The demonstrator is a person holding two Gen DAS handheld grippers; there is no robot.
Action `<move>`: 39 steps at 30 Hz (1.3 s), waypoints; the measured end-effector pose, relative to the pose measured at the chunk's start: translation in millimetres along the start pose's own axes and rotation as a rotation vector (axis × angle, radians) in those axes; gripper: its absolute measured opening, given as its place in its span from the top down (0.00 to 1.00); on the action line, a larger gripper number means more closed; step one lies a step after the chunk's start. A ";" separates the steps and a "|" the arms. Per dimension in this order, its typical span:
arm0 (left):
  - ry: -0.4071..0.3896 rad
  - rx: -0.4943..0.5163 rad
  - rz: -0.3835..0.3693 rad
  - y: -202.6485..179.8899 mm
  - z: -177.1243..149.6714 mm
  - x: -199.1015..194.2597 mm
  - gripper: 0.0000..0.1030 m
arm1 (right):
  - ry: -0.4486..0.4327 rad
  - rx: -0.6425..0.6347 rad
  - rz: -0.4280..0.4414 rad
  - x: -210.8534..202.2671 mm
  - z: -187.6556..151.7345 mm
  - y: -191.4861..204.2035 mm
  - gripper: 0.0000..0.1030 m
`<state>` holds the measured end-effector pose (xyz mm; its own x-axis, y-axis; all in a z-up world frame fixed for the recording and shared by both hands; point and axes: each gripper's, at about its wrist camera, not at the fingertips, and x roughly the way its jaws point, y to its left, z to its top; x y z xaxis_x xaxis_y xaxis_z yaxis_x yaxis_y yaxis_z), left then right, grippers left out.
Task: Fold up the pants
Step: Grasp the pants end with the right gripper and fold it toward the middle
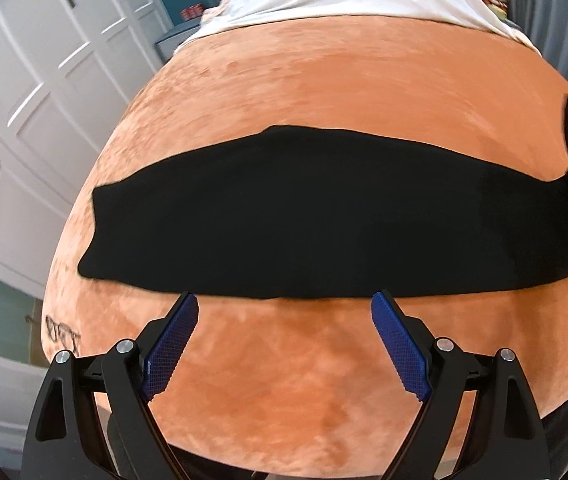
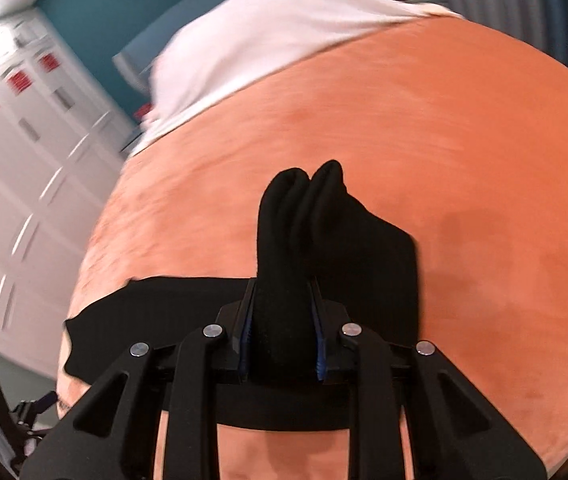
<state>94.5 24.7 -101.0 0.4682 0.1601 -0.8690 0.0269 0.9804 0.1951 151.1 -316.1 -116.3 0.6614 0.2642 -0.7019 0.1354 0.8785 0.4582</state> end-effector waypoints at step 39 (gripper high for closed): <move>0.113 -0.480 0.026 264.4 -51.5 90.2 0.16 | 0.249 -0.357 0.110 150.2 -116.8 276.5 0.56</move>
<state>98.3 304.3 -151.3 0.3643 0.1708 -0.9155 -0.4058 0.9139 0.0090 201.7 13.0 -158.7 0.4539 0.4133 -0.7894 -0.2177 0.9105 0.3516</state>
